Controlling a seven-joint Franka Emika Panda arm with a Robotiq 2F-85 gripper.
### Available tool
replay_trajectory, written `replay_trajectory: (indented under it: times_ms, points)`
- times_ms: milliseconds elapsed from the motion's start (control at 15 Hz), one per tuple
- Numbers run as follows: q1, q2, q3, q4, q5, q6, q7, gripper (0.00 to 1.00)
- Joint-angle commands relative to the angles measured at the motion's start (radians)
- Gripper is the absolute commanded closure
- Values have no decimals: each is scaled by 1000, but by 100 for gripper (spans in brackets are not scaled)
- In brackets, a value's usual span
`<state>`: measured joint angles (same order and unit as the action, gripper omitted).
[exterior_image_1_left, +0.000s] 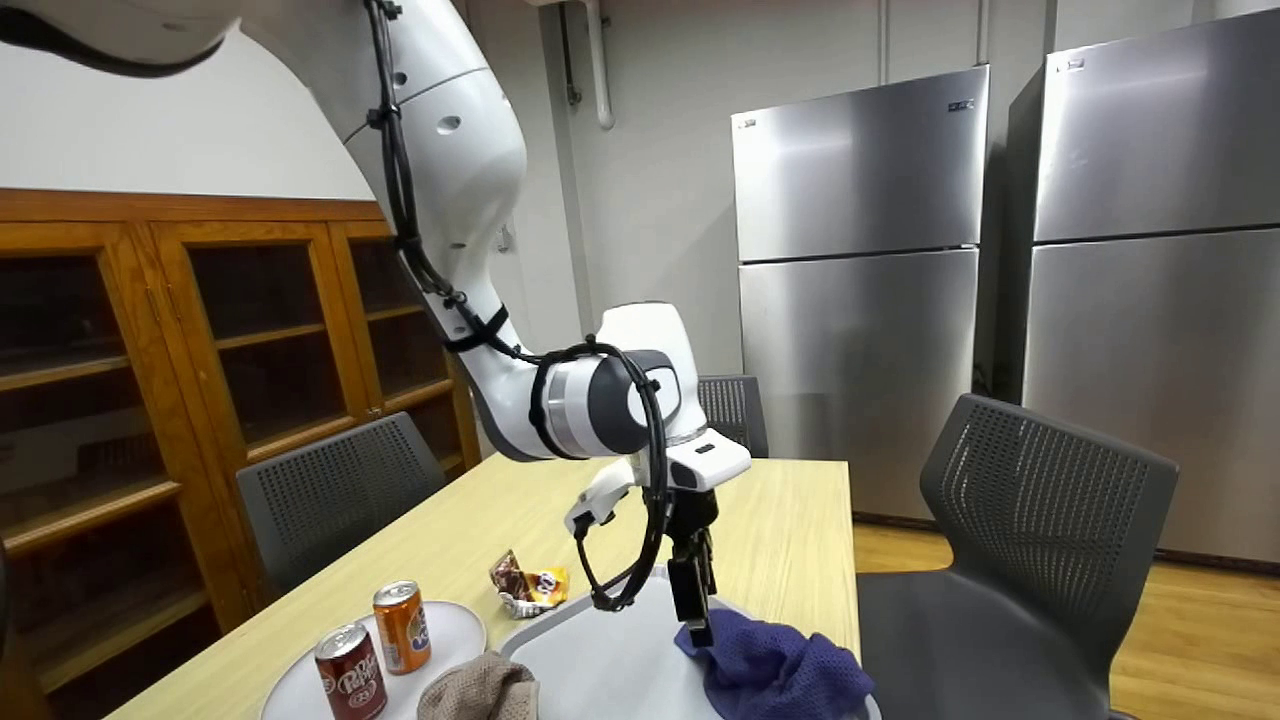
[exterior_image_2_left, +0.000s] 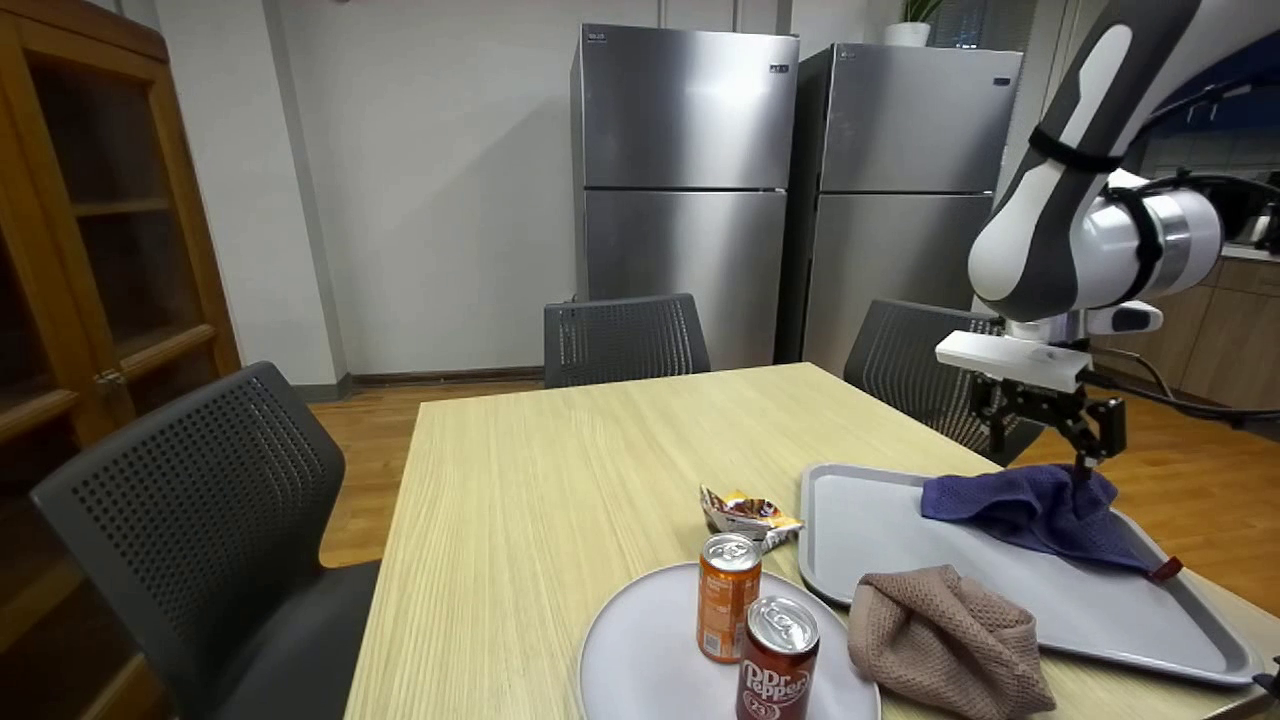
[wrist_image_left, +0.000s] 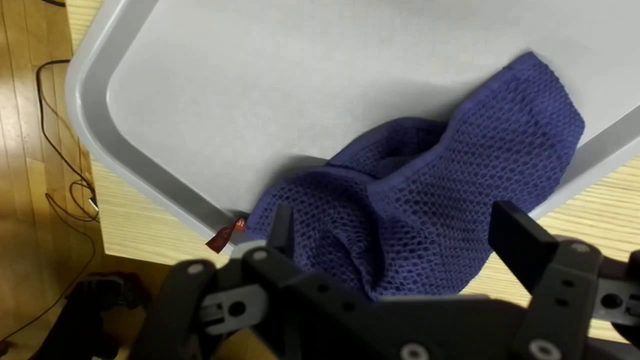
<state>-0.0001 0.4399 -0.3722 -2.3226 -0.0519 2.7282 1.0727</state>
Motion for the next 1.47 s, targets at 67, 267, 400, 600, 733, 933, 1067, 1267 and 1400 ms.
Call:
replay_trajectory:
  times_ms: [67,267,400,600,733,933,1067,1267,1400]
  points:
    - [-48,88,26,81,24,-4,-68,0]
    - [-57,142,23,125,18,-7,-108,0]
    - [-61,176,25,154,23,-7,-132,0]
    - [-61,223,22,195,26,-4,-159,0]
    - [-60,252,19,221,29,-3,-172,0]
    - [-56,284,14,252,29,-1,-192,0]
    - [-55,303,8,269,26,-3,-204,0]
    - [-51,326,0,288,24,-1,-220,0]
    - [-47,332,-6,289,17,-3,-241,0]
